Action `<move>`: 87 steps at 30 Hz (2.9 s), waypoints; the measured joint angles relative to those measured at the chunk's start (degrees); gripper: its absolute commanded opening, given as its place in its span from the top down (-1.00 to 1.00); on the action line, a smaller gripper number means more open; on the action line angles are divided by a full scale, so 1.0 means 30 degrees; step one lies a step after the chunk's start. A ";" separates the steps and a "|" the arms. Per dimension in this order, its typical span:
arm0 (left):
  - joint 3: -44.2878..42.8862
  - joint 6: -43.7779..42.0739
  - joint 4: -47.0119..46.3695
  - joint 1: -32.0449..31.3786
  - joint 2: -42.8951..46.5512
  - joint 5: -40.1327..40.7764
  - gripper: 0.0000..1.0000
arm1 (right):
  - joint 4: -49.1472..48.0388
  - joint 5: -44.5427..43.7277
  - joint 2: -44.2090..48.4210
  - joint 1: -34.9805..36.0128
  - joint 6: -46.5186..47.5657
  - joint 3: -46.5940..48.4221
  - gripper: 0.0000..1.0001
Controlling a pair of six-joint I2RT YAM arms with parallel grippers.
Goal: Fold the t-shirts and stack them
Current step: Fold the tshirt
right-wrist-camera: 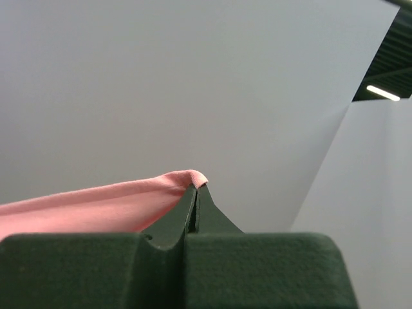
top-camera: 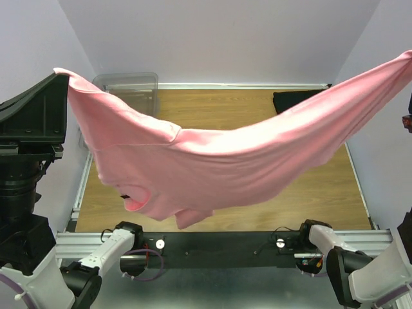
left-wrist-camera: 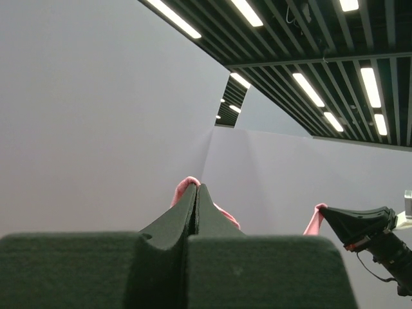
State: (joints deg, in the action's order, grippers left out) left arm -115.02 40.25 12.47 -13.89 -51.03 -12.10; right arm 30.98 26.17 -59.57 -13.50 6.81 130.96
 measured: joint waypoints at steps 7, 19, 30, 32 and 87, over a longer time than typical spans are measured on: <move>0.0095 0.0772 -0.0080 0.0000 0.0350 -0.0226 1.00 | -0.0036 -0.0284 0.0284 0.0000 -0.0233 0.2521 0.99; -0.0823 0.1632 -0.1705 0.0510 0.2178 -0.0474 1.00 | -0.0474 -0.1362 0.0670 0.0000 -0.0219 0.3774 0.99; 0.8306 0.1035 -0.3993 0.0517 0.2244 -0.0051 1.00 | -0.0481 -0.0153 0.1872 0.0000 0.0197 -0.4823 0.99; 1.0564 0.1035 -0.4597 0.0517 0.1552 0.0066 1.00 | -0.0627 0.0517 0.2244 0.0000 0.0393 -0.7686 0.99; 0.8772 -0.0335 -0.7373 0.1530 -2.2680 0.2135 1.00 | -1.2029 0.2725 -1.2859 -0.1071 0.2244 -2.4443 0.99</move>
State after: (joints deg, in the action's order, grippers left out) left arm -88.71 39.24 -9.65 -9.30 -119.07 -5.69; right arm -5.10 34.35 -98.15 -16.71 13.54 57.63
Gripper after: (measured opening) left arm 0.006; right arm 0.007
